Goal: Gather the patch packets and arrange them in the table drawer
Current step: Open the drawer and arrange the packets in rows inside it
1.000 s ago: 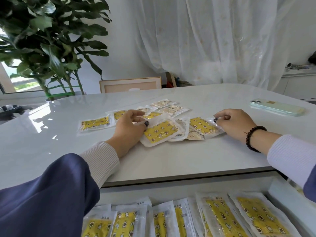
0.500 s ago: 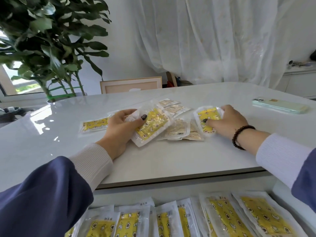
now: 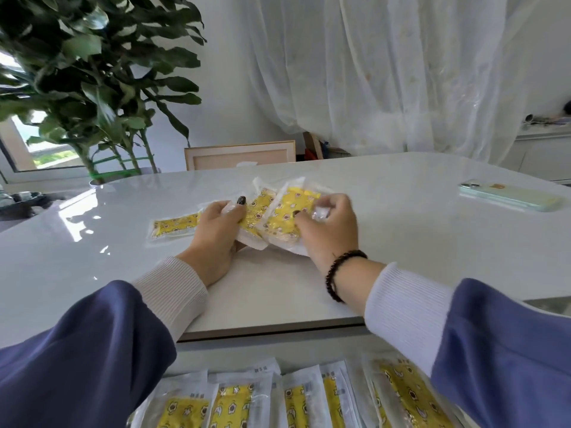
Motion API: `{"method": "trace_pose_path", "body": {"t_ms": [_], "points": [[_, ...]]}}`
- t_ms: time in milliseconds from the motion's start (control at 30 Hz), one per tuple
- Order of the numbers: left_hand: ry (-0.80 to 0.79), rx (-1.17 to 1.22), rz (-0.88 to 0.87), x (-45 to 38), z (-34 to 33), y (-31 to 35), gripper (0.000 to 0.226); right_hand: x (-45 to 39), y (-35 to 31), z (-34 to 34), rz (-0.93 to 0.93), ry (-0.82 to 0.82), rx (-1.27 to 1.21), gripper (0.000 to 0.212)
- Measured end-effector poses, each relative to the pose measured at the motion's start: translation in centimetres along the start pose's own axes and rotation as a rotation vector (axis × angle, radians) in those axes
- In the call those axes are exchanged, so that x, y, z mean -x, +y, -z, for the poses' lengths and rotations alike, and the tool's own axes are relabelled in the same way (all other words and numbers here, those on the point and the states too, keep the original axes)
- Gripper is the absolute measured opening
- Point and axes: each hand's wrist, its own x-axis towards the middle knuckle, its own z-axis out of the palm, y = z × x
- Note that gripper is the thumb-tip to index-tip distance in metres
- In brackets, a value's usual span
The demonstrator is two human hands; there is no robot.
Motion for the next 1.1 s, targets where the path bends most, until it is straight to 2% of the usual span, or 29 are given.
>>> {"method": "trace_pose_path", "body": {"t_ms": [133,300,367,433,500,533,633,700,800,933,1000,1100], "points": [[-0.120,0.086,-0.002,0.7,0.5,0.3,0.021,-0.8,0.5,-1.1,-0.046,-0.084,0.175,0.019],[-0.201,0.069,-0.023,1.3,0.6,0.3,0.037,-1.1,0.6,-1.5,-0.013,-0.119,0.183,0.012],[-0.165,0.048,-0.056,1.4,0.6,0.2,0.035,-1.1,0.7,-1.3,0.007,-0.132,0.198,0.020],[-0.118,0.004,-0.113,1.4,0.6,0.1,0.031,-1.1,0.8,-1.2,0.032,-0.137,0.195,0.041],[-0.077,-0.115,-0.213,1.6,0.5,0.0,0.024,-1.3,0.9,-1.1,0.047,-0.149,0.210,0.059],[-0.067,-0.205,-0.282,1.7,0.5,0.0,0.022,-1.4,1.0,-1.1,0.054,-0.167,0.234,0.060],[-0.109,-0.474,-0.493,2.2,0.4,0.0,0.012,-1.6,1.0,-0.7,0.089,-0.175,0.195,0.045],[-0.190,-0.711,-0.585,2.5,0.0,-0.3,0.014,-1.9,0.9,-0.1,0.187,-0.118,0.141,0.034],[-0.271,-0.908,-0.652,2.8,-0.5,-0.7,0.031,-2.7,0.9,1.6,0.361,-0.024,0.254,0.040],[-0.199,-0.808,-0.562,2.8,-0.3,-0.4,0.041,-4.2,1.5,4.2,0.412,0.060,0.416,0.039],[-0.149,-0.740,-0.530,2.6,-0.2,-0.4,0.063,-4.8,2.0,5.6,0.384,-0.008,0.559,0.038],[-0.117,-0.690,-0.452,2.4,0.0,-0.5,0.095,-4.9,2.0,6.8,0.322,-0.253,0.654,0.064]]}}
